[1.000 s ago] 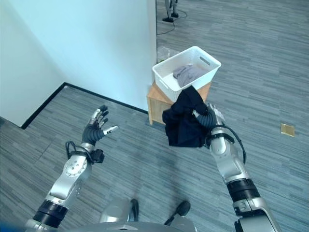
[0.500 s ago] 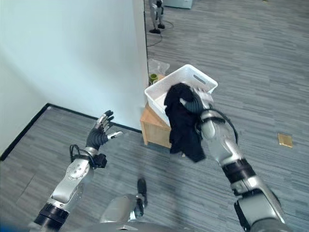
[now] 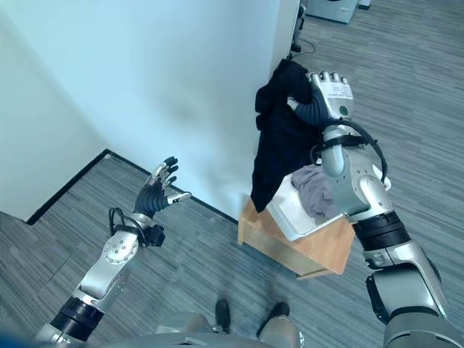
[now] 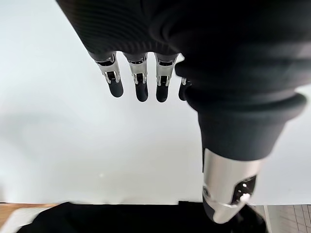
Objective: Pick up bed clothes into laundry basket.
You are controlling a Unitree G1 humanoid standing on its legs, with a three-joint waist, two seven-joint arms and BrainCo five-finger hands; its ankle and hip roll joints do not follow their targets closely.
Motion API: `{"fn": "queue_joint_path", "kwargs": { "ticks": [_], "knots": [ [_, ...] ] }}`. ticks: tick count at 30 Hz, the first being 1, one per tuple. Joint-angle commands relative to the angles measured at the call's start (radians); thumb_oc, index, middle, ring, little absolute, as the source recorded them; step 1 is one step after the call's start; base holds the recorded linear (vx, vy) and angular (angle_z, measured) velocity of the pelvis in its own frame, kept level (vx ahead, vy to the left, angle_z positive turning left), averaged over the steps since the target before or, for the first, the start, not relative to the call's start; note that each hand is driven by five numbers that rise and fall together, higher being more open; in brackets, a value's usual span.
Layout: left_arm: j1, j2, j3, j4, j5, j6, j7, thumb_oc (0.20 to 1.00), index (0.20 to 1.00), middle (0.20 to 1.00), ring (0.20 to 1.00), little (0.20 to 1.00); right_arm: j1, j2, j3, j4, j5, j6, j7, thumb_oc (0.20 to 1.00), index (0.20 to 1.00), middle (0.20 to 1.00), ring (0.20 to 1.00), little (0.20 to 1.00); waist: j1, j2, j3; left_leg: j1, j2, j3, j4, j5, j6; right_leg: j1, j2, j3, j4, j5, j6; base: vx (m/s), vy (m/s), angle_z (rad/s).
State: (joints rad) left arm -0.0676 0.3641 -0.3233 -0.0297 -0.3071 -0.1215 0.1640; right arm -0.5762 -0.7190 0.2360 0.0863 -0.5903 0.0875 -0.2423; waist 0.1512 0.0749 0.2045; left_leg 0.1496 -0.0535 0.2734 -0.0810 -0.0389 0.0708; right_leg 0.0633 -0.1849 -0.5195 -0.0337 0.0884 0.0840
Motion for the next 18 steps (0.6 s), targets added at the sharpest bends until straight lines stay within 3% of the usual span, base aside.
{"fn": "queue_joint_path", "kwargs": {
  "ticks": [1, 18],
  "knots": [
    [-0.056, -0.043, -0.037, 0.004, 0.020, -0.051, -0.024, 1.000, 1.000, 1.000, 1.000, 1.000, -0.047, -0.051, -0.032, -0.077, -0.035, -0.017, -0.019, 0.200, 0.200, 0.200, 0.200, 0.200, 0.020, 0.001, -0.065, -0.086, 0.145, 0.029, -0.006, 0.066, -0.156, 0.178, -0.011, -0.030, -0.020, -0.154, 0.087, 0.03, -0.083, -0.33],
    [-0.074, -0.079, -0.058, 0.042, 0.020, -0.050, -0.005, 1.000, 1.000, 1.000, 1.000, 1.000, -0.061, -0.079, -0.080, -0.109, 0.004, -0.007, -0.056, 0.200, 0.200, 0.200, 0.200, 0.200, -0.021, 0.020, -0.079, -0.067, 0.176, 0.058, -0.006, 0.085, -0.180, 0.192, 0.006, -0.014, -0.054, -0.163, 0.079, 0.01, -0.037, -0.16]
  ]
}}
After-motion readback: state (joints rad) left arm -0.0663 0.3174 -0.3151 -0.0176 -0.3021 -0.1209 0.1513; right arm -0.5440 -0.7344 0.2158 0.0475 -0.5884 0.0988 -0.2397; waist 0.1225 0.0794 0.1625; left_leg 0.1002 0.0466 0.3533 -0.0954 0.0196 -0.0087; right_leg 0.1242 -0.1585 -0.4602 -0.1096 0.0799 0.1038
